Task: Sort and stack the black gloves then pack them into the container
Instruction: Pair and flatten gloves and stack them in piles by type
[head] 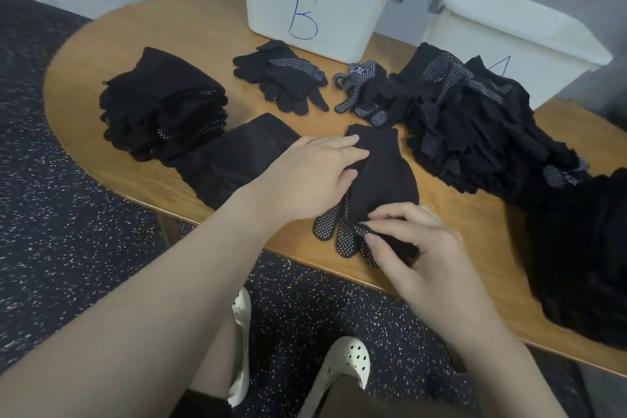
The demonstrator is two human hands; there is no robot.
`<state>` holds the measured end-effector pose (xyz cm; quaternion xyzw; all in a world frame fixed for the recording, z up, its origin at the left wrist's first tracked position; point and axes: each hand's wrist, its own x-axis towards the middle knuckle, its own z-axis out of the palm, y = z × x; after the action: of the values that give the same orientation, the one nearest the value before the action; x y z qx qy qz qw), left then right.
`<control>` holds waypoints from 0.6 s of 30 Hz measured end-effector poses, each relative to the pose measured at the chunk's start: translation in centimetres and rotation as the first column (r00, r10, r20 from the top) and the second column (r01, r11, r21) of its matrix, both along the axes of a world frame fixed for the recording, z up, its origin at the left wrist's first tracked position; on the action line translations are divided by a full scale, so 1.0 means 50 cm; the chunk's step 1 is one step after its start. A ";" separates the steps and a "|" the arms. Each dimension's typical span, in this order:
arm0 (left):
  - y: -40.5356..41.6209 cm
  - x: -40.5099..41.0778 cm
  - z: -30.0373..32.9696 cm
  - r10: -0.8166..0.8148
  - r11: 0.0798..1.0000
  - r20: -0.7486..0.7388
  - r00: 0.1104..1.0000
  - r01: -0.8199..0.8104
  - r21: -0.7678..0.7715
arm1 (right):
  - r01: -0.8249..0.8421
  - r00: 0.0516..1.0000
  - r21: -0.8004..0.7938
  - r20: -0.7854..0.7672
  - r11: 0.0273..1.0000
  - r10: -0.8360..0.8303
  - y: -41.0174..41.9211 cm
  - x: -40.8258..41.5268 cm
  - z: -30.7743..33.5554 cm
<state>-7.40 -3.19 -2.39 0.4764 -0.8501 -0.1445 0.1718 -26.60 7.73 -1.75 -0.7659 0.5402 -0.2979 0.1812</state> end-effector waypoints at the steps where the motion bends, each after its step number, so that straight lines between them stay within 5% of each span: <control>1: 0.000 0.000 0.000 0.002 1.000 -0.001 1.000 -0.002 0.002 | 0.006 1.000 0.003 0.009 1.000 -0.006 -0.001 0.001 -0.001; 11: 0.000 -0.002 -0.001 0.008 1.000 -0.008 1.000 -0.008 0.020 | -0.011 1.000 0.085 0.003 0.996 0.011 -0.004 -0.005 0.005; 18: -0.004 -0.001 -0.004 0.006 1.000 -0.014 1.000 -0.006 0.012 | 0.022 0.991 -0.087 -0.127 0.996 -0.033 -0.001 0.009 -0.011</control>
<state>-7.47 -3.37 -2.59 0.4791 -0.8465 -0.1522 0.1753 -26.15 7.70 -2.30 -0.7829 0.5481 -0.2734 0.1089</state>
